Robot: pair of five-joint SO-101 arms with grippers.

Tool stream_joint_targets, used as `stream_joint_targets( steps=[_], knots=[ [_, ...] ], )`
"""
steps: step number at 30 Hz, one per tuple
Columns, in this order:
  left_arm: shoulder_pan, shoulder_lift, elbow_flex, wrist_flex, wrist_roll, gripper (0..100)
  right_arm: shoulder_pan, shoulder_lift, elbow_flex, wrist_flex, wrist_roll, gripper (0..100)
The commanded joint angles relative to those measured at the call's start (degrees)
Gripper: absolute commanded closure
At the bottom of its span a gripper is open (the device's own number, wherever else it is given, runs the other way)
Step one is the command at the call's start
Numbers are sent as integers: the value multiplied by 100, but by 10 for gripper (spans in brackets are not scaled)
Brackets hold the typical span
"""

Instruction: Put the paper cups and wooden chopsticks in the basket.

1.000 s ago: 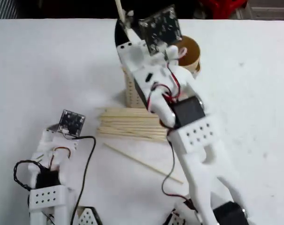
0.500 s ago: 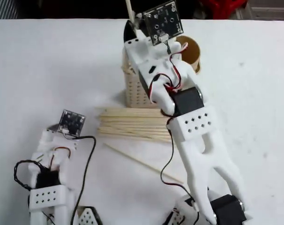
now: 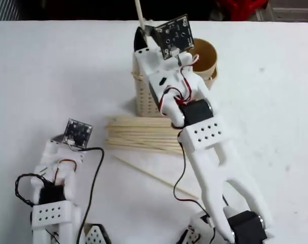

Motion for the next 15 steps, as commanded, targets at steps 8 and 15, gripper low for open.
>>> stream_joint_targets(
  steps=[8, 15],
  knots=[
    [84, -66, -18, 9, -44, 906, 101, -92, -53, 215, 9, 980],
    [84, -66, -18, -9, -44, 906, 92, -435, -44, 769, -35, 867]
  ],
)
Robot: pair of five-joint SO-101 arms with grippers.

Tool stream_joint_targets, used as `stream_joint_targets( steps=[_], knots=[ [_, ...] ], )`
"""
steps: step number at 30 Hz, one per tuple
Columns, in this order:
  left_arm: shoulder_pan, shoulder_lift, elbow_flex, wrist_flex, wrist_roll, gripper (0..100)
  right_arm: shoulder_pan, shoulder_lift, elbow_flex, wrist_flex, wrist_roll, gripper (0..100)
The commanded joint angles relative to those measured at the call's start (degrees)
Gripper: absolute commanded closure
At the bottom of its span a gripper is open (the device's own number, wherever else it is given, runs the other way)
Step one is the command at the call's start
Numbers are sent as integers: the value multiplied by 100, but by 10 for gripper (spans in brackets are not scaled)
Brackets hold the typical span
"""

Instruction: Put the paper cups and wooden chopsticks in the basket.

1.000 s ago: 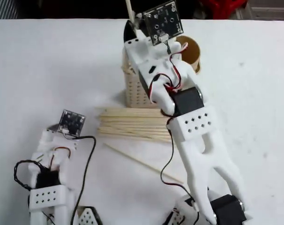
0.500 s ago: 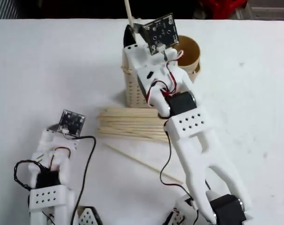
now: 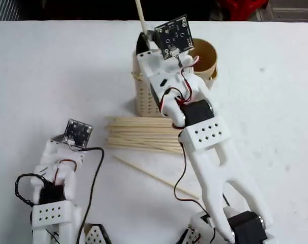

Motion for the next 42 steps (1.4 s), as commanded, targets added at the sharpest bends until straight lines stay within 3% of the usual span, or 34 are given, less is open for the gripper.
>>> stream_joint_targets(
  steps=[1, 6, 14, 17, 20, 24, 29, 34, 42],
  knots=[
    [84, -66, -18, -9, -44, 905, 40, -505, -88, 365, -35, 842],
    [84, -66, -18, -18, -44, 905, 48, -1147, -53, 1376, 9, 834],
    [75, -66, -18, 18, -44, 904, 48, -2527, -44, 4734, 9, 821],
    [66, -66, -18, 18, -44, 904, 48, -2791, 220, 5130, 44, 868],
    [48, -66, -18, 18, -44, 903, -92, -2686, 747, 5130, 1046, 927],
    [31, -84, -18, 18, -53, 903, -892, -2202, 1908, 4971, 2365, 894],
    [31, -84, -18, 18, -53, 903, -1789, -1534, 3068, 3916, 2708, 800],
    [31, -84, -18, 18, -53, 903, -2264, -708, 3481, 3213, 2716, 793],
    [31, -84, -18, 26, -53, 903, -2114, 470, 3473, 2571, 2699, 793]
  ],
)
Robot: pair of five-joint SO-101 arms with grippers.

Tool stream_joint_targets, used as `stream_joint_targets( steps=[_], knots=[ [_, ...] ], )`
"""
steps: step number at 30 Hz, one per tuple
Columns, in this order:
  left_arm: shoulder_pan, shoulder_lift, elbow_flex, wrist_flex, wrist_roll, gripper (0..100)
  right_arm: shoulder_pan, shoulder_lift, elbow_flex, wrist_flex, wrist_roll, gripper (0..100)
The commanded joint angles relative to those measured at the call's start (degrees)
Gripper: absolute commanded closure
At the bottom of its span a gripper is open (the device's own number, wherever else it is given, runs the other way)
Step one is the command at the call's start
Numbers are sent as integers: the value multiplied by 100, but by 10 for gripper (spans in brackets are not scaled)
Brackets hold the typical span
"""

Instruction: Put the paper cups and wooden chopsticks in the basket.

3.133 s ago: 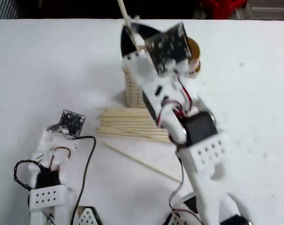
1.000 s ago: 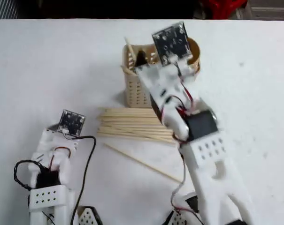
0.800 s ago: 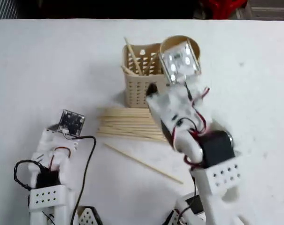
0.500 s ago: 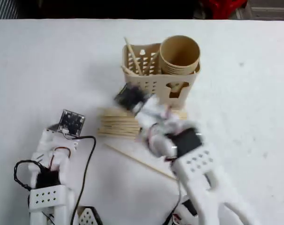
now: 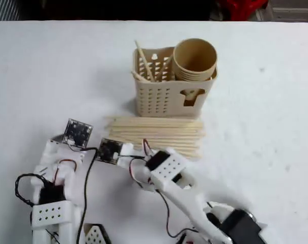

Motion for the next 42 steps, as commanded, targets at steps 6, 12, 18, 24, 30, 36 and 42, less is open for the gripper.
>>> stream_joint_targets(
  steps=[6, 12, 18, 24, 30, 36, 42],
  knots=[
    [31, -84, -18, 26, -53, 904, 242, 145, -149, -259, -211, 794],
    [31, -84, -18, 26, -53, 905, 242, 154, -141, -233, -202, 907],
    [31, -84, -18, 26, -53, 906, 242, 154, -70, -259, -167, 975],
    [31, -84, -18, 26, -53, 906, 251, 136, -53, -259, -158, 981],
    [31, -84, -18, 26, -53, 906, 936, -171, -167, -207, -202, 981],
    [40, -84, -18, 26, -53, 906, 1596, -1780, -185, 356, -651, 981],
    [40, -84, -18, 9, -53, 906, 1930, -3530, 273, 514, -1160, 981]
  ],
)
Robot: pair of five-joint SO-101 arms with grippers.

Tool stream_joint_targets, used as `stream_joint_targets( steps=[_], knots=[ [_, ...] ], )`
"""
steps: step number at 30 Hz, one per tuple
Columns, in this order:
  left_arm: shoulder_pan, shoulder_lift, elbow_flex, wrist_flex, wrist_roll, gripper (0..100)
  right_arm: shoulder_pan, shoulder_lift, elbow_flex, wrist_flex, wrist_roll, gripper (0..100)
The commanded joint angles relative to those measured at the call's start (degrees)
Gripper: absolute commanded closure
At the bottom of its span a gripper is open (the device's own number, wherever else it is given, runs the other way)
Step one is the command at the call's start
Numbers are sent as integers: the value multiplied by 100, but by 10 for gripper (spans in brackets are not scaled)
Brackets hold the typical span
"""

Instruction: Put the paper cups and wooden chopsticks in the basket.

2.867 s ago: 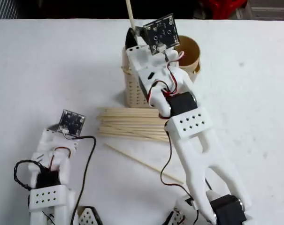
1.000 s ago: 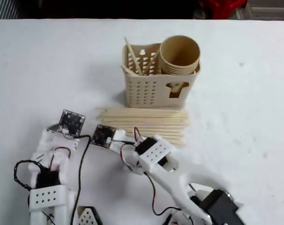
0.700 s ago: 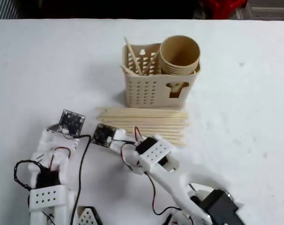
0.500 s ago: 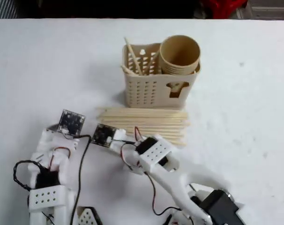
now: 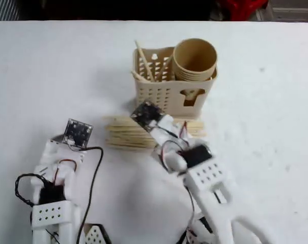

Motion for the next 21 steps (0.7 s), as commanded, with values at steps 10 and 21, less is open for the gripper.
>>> stream_joint_targets(
  steps=[10, 21],
  knots=[
    [40, -84, -18, 9, -53, 906, 163, -3011, 448, 145, -862, 981],
    [48, -84, -18, 26, -53, 906, 110, -3767, -1178, -127, -853, 981]
  ],
)
